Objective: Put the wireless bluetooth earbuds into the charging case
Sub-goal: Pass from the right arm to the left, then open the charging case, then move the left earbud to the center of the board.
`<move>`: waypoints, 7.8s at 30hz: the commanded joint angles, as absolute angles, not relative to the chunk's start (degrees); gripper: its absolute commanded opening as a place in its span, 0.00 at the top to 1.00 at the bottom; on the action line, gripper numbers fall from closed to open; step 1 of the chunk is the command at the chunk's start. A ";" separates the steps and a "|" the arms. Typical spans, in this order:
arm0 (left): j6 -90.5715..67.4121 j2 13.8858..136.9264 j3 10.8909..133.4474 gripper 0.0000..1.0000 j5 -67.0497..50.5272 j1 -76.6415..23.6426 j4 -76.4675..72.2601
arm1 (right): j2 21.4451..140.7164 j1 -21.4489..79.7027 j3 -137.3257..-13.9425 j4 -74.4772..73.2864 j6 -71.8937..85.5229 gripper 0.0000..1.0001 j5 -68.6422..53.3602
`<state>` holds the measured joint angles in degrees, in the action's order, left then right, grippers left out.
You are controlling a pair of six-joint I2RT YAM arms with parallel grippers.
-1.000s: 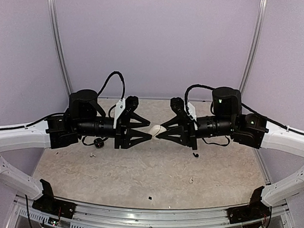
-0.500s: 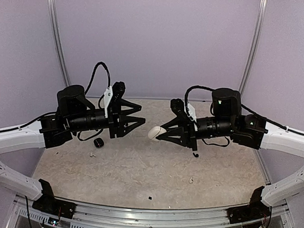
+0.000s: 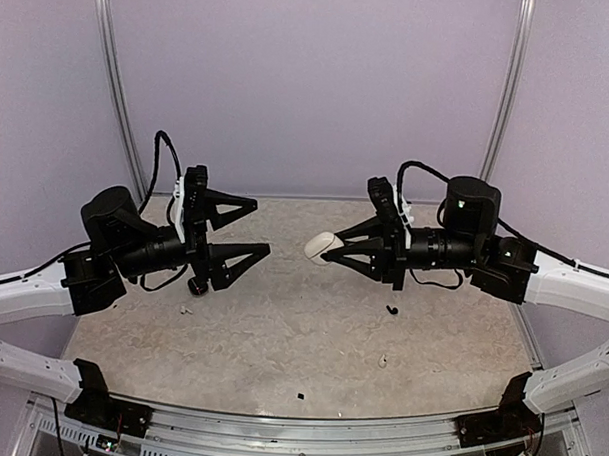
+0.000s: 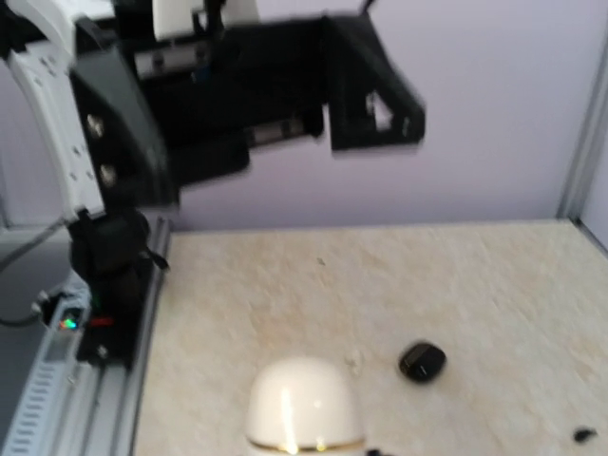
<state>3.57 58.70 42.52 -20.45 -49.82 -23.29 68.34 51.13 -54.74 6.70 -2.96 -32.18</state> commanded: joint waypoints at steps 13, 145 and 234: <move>6.64 71.00 52.12 0.37 -30.98 -55.24 -19.83 | 68.51 50.71 -54.73 14.20 -0.13 1.00 -38.26; 3.24 69.85 49.00 0.37 -27.07 -52.64 -29.26 | 63.77 50.14 -49.64 7.76 -2.81 1.00 -35.41; 3.74 124.15 59.65 0.34 -0.11 -73.49 -43.99 | 45.25 42.79 -37.50 14.37 -8.16 0.99 -29.55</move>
